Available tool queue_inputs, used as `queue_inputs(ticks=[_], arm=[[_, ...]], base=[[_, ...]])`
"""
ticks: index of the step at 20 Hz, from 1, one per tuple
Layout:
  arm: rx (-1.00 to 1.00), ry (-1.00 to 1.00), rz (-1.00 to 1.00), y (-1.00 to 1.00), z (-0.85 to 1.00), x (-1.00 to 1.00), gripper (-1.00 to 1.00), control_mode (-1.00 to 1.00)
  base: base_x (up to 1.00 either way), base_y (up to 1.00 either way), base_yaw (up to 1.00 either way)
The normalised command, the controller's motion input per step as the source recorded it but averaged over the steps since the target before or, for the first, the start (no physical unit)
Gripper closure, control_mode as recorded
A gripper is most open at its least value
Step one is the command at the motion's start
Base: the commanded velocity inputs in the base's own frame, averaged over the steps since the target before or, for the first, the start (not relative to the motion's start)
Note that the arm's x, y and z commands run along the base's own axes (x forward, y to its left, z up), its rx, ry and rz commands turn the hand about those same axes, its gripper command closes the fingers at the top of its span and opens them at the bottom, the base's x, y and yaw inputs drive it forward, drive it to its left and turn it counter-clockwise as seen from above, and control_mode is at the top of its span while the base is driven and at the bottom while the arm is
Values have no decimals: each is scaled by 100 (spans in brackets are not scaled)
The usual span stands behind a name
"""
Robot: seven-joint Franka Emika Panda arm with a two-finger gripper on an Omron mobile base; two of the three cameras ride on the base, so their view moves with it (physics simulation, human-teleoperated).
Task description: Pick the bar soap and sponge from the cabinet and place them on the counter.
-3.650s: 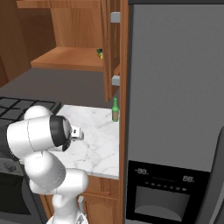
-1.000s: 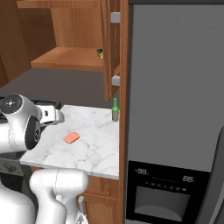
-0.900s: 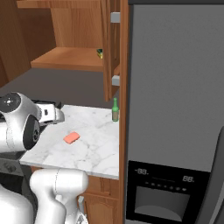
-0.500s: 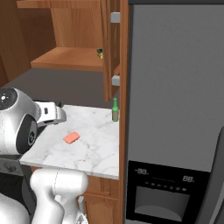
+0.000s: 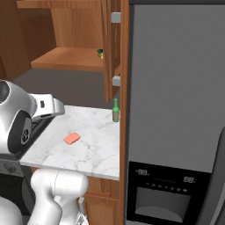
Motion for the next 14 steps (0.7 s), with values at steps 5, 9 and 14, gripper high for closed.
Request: queue_inputs(ticks=[5,9,14], arm=[[1,-10,1,-1,46,-28,-100,-100],[0,-12,0,-1,39,-24,-100,-100],[0,-11,0,0,35,-4,-100,-100]], base=[[0,0,0],[0,0,0],[0,0,0]])
